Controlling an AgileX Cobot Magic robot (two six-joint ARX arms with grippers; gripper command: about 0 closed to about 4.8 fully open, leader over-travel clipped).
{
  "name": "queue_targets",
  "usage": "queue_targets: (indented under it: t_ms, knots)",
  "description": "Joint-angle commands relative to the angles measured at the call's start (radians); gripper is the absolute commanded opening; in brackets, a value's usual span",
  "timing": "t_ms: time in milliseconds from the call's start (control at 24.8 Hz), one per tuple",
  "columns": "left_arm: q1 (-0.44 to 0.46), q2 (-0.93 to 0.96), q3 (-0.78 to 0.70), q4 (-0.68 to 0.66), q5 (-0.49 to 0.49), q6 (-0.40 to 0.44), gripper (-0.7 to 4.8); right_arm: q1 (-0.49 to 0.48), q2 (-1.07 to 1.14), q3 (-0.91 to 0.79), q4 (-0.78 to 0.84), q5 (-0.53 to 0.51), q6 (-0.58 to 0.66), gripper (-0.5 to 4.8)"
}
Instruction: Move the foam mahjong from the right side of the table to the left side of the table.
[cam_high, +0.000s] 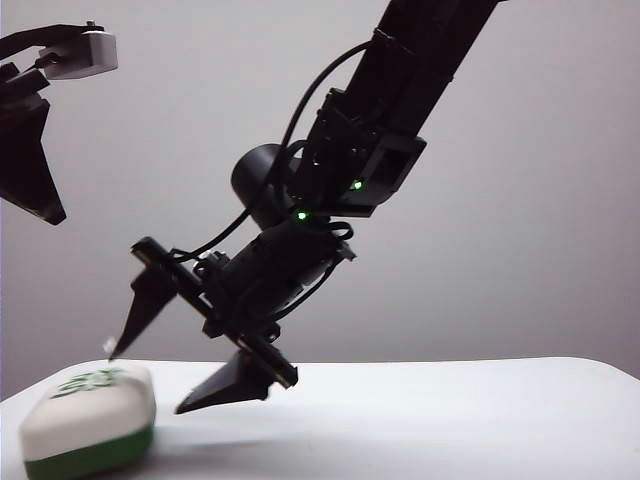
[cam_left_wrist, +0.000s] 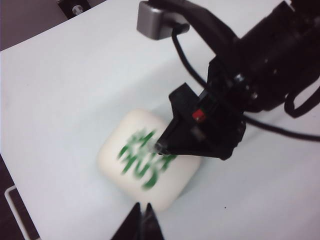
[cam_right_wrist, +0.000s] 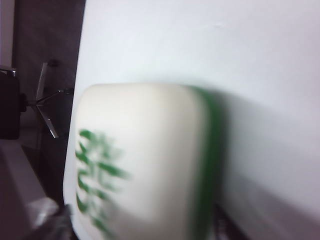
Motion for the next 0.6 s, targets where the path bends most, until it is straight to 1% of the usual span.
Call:
queue_targets:
  t_ms: [40,81,121,242,322,363,403,443,484,564,604]
  knots:
    - [0.0,-0.003,0.003,0.01,0.002,-0.002,-0.05,-0.013,-0.039,0.003,-0.018,-0.021,-0.029,3.92]
    - [0.0,-0.003,0.004,0.01,0.002,-0.002,-0.05,-0.014,-0.05,0.003,-0.034,-0.023,-0.05,3.92]
    - [0.0,-0.003,0.004,0.012,0.002,-0.003,-0.05,-0.026,-0.075,0.003,-0.082,-0.016,-0.117,3.92]
    - [0.0,-0.003,0.004,0.011,-0.005,-0.003,-0.05,-0.05,-0.129,0.003,-0.221,0.026,-0.258,3.91]
    - [0.0,-0.01,0.004,-0.003,-0.034,-0.002,-0.05,-0.075,-0.172,0.003,-0.349,0.052,-0.388,3.86]
    - [0.0,-0.025,0.004,-0.028,-0.076,-0.002,-0.05,-0.1,-0.217,0.003,-0.487,0.094,-0.489,3.56]
    - [0.0,-0.034,0.004,-0.039,-0.096,-0.003,-0.05,-0.111,-0.238,0.003,-0.544,0.112,-0.531,3.55]
    - [0.0,-0.06,0.004,-0.066,-0.146,-0.004,-0.05,-0.133,-0.285,0.003,-0.655,0.162,-0.618,3.55]
    - [0.0,-0.073,0.004,-0.076,-0.164,-0.012,-0.05,-0.145,-0.308,0.003,-0.697,0.19,-0.654,3.55]
    - [0.0,-0.108,0.004,-0.097,-0.199,-0.032,-0.05,-0.163,-0.361,-0.001,-0.76,0.271,-0.686,3.55]
    - [0.0,-0.125,0.004,-0.103,-0.201,-0.046,-0.05,-0.17,-0.386,-0.007,-0.772,0.295,-0.688,3.55]
